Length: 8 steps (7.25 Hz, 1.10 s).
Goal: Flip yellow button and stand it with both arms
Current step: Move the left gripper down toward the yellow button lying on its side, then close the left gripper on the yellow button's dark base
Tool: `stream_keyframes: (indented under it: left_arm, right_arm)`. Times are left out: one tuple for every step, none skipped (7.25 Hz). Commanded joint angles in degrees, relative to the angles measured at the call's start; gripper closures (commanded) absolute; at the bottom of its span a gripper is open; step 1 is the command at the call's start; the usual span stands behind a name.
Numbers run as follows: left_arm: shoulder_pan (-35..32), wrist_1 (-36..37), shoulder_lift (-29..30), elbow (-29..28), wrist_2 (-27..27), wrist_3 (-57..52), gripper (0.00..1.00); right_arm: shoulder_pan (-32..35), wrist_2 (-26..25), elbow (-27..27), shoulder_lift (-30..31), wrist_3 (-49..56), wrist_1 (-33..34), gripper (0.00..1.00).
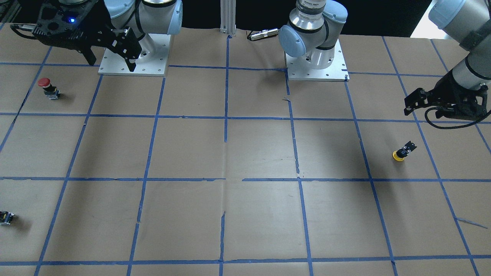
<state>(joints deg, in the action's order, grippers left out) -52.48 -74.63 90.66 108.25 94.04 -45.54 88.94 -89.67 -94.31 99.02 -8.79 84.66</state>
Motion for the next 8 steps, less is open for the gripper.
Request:
stream_keyframes:
  left_arm:
    - [3.78,2.39,1.09,2.49,-3.51,-13.39,0.01]
    - [4.05,6.22,2.32,2.76,-3.42,-21.62,0.01]
    - [4.14,10.17,4.59,2.85,-3.51,-29.62,0.01]
    - [4.06,10.73,7.4,2.85,-3.51,-36.66,0.01]
    - [4.06,10.91,8.65,2.85,-3.6,-42.38,0.01]
    - [4.06,11.18,8.92,2.94,-5.25,-48.53,0.02]
    - [4.06,12.05,9.53,3.2,-7.62,-54.33,0.02]
    - [4.06,14.32,10.58,3.55,-7.2,-55.87,0.01]
  right_arm:
    - [0.0,0.02,0.0,-0.05,0.0,0.06,0.0]
    - [0.0,0.28,0.0,-0.05,0.0,0.15,0.0]
    - [0.0,0.2,0.0,0.03,0.0,0.06,0.0]
    - [0.0,0.29,0.0,-0.05,0.0,0.15,0.0]
    - [0.0,-0.15,0.0,0.03,0.09,0.24,0.0]
    - [0.0,0.28,0.0,-0.05,0.09,0.33,0.0]
    - [0.0,-0.15,0.0,0.03,0.17,0.41,0.0]
    - [0.0,0.11,0.0,-0.05,0.17,0.41,0.0]
